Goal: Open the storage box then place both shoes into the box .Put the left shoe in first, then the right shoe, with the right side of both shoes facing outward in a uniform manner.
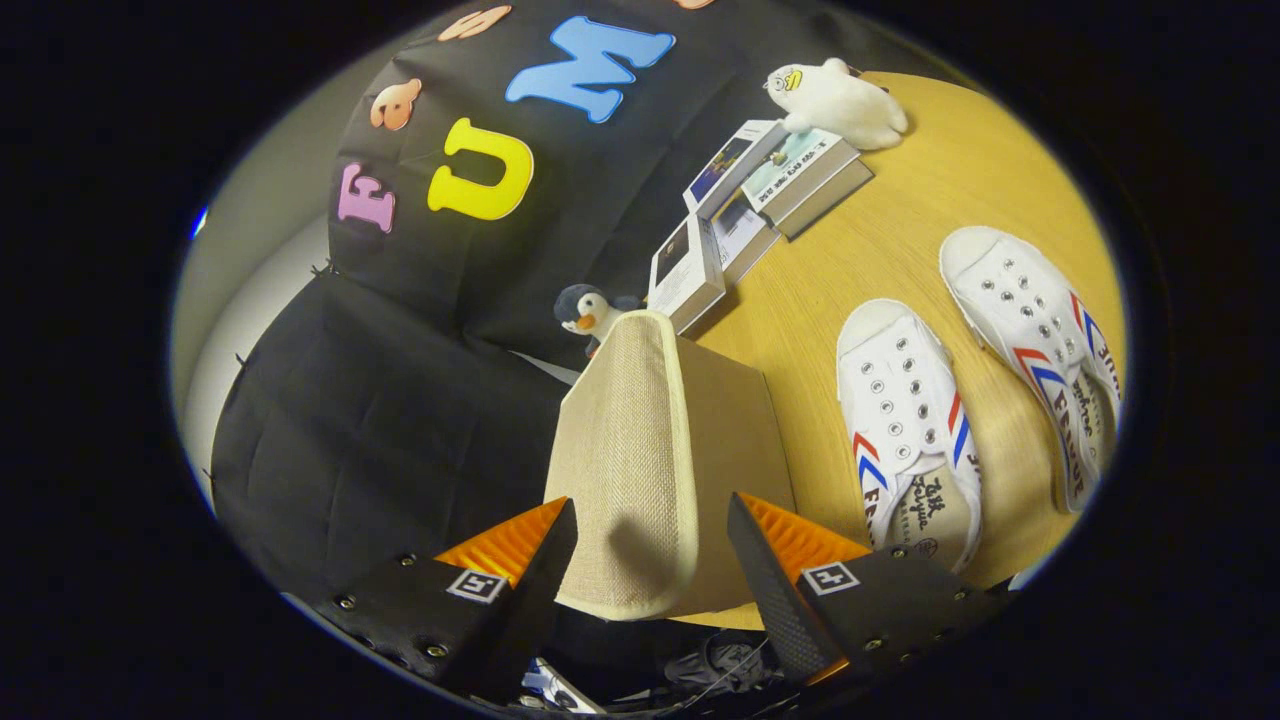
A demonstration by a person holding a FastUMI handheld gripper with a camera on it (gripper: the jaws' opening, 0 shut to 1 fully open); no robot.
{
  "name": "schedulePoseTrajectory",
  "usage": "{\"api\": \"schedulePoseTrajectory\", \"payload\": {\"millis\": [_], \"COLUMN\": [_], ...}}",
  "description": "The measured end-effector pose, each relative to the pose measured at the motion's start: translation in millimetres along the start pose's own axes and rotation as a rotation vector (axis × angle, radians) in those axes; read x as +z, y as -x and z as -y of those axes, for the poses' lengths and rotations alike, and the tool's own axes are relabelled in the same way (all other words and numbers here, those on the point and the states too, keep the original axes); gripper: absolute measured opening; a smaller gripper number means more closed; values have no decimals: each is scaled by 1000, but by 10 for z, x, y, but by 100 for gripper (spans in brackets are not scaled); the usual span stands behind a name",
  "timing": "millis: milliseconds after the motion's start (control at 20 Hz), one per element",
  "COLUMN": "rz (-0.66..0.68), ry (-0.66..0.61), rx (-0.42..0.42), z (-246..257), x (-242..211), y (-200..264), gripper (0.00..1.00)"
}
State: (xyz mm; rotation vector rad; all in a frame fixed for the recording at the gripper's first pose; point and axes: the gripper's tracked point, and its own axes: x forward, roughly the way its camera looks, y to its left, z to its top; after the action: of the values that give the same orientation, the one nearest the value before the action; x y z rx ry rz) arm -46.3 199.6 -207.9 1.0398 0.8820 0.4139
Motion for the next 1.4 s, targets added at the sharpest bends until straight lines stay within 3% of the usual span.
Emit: {"api": "schedulePoseTrajectory", "payload": {"millis": [300, 350, 400, 450, 500, 600, 650, 1050, 1400], "rz": [-71, -77, -81, -96, -98, -28, -31, -61, -86], "ry": [-52, -57, -72, -77, -59, -110, -125, -53, 55], "rx": [-4, -13, -6, -4, -14, 24, 47, 133, 253], "z": [26, 47, 20, 6, 13, -95, -164, -701, -1516], "x": [-116, -145, -148, -154, -171, 55, 80, 148, 156], "y": [-16, -26, -24, -19, -32, 68, 79, 179, 174], "gripper": [89, 78, 57, 50, 50, 10, 1, 1, 0]}}
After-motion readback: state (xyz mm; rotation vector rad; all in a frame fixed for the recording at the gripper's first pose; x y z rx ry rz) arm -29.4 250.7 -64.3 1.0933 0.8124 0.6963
